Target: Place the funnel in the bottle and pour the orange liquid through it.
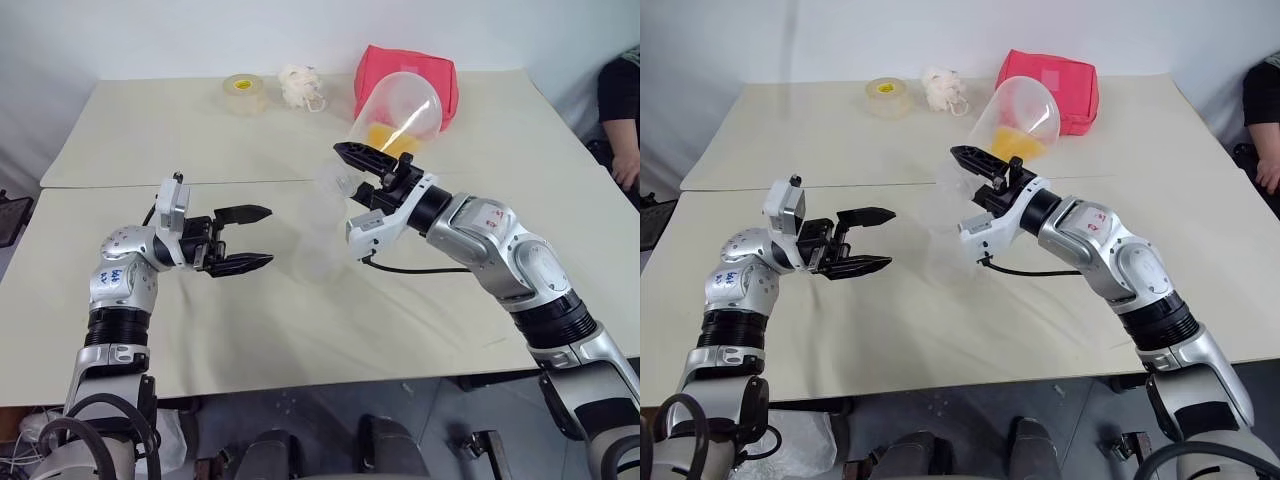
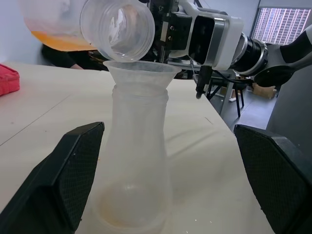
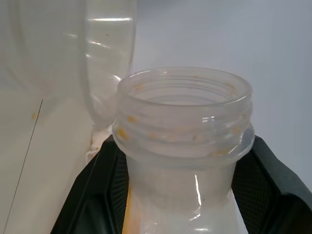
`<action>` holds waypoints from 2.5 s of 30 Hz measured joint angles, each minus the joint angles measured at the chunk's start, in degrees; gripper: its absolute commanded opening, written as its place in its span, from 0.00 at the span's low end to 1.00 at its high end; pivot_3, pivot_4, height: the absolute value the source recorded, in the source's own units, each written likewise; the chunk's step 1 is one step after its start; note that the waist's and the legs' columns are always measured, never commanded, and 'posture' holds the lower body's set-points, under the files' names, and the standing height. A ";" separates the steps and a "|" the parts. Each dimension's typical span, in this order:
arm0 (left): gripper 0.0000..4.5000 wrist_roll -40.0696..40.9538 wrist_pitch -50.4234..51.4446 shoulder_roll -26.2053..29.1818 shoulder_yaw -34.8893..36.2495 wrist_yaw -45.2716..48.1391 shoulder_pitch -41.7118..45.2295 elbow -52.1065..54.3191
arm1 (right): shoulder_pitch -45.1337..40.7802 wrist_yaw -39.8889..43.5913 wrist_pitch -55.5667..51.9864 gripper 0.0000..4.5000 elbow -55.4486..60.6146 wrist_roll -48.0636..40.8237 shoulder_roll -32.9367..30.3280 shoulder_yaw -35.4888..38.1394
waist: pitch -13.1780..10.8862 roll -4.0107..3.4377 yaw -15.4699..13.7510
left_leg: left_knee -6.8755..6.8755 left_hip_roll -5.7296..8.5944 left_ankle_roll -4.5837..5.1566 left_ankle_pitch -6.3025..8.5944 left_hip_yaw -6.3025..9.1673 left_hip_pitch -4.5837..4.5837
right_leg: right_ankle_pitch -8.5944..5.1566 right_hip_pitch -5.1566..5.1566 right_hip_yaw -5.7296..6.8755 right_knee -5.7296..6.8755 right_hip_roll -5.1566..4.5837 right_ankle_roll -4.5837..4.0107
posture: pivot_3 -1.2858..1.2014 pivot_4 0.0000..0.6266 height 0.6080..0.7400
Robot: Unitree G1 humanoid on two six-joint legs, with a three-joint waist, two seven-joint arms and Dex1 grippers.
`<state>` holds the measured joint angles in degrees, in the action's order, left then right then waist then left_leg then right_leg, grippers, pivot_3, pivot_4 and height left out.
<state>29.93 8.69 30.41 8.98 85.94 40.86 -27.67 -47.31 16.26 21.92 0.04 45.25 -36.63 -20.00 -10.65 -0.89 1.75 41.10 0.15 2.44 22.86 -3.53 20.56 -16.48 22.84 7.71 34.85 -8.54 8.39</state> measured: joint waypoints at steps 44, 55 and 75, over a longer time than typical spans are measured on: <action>1.00 0.09 0.08 0.62 0.04 0.00 0.02 0.04 | -7.51 -9.82 14.02 0.54 -8.74 10.36 -1.97 0.03 | 0.00 -0.01 0.06 | -0.02 -0.03 0.00 0.00 0.00 0.00 | 0.00 0.00 -0.01 0.00 0.00 0.00 | 0.52 0.24 1.00; 1.00 0.09 0.31 0.82 0.03 0.00 0.05 -0.04 | -8.67 -12.36 16.92 0.54 -9.97 13.16 -2.20 -0.16 | 0.00 -0.01 0.08 | -0.02 -0.04 0.00 0.00 0.00 0.01 | 0.00 0.00 -0.01 -0.01 0.00 0.00 | 0.52 0.24 1.00; 1.00 0.09 0.67 0.86 0.01 0.00 1.01 -0.20 | -10.09 -15.89 18.04 0.54 -11.32 16.54 -2.54 -2.13 | -0.01 -0.01 0.15 | -0.03 -0.04 0.00 0.00 0.00 0.01 | 0.00 0.01 -0.01 0.00 0.01 0.00 | 0.52 0.24 1.00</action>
<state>30.02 9.36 31.26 8.99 85.95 41.87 -27.87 -57.40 0.37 39.95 -11.27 61.79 -39.16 -22.14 -10.66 -0.90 1.91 41.07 0.11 2.44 22.86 -3.53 20.58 -16.48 22.85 7.71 34.85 -8.53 8.38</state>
